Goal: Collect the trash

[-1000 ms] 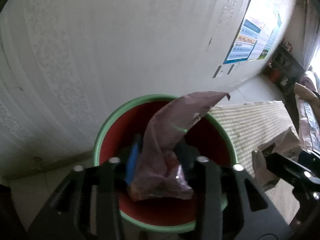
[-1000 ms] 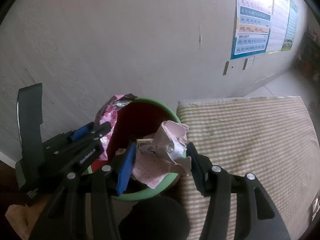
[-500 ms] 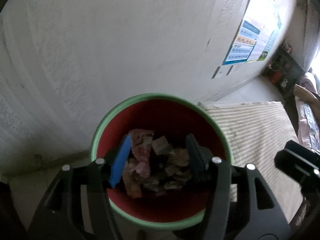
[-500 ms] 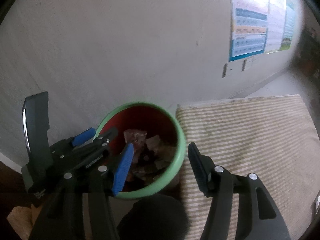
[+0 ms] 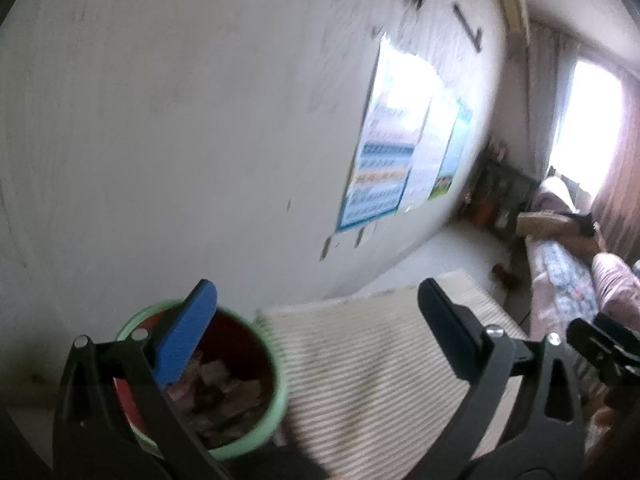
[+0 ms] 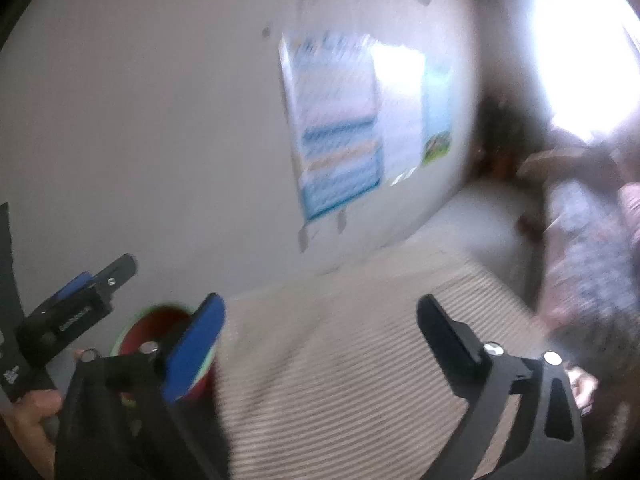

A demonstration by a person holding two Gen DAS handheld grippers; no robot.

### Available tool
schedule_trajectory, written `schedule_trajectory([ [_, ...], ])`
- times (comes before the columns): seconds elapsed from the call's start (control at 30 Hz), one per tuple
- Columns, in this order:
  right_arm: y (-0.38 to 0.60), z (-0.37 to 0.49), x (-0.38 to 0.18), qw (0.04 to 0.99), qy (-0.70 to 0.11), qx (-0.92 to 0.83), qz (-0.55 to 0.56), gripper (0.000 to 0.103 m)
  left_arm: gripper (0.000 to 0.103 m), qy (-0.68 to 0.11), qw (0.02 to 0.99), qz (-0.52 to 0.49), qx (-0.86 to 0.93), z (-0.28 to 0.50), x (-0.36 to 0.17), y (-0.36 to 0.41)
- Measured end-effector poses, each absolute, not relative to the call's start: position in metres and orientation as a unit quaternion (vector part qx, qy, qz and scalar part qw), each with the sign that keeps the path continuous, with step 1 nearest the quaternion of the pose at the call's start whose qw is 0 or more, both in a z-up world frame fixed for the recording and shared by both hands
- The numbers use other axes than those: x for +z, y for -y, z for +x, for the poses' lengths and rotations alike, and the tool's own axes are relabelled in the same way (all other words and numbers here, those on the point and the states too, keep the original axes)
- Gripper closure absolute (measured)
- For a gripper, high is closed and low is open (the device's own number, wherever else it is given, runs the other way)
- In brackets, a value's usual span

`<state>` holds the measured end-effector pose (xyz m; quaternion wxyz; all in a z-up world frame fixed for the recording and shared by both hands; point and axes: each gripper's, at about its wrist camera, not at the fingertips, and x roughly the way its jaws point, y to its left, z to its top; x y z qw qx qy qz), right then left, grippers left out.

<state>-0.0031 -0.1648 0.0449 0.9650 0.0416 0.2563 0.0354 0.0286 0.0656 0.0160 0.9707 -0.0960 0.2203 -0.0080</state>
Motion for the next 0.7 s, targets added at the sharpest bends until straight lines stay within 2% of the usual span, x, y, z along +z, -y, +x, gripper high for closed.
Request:
schedule_trajectory([
  [0.27,0.204,-0.051,0.085,0.992,-0.117,-0.033,0.042,0.007,0.005,-0.173,0.982,-0.074,0.006,0.005,0.056,-0.023],
  [0.7,0.223,-0.048,0.075,0.981,-0.172,-0.067,0.064,0.007,0.005,-0.198,0.979,-0.044,0.029,-0.007,0.051,0.001],
])
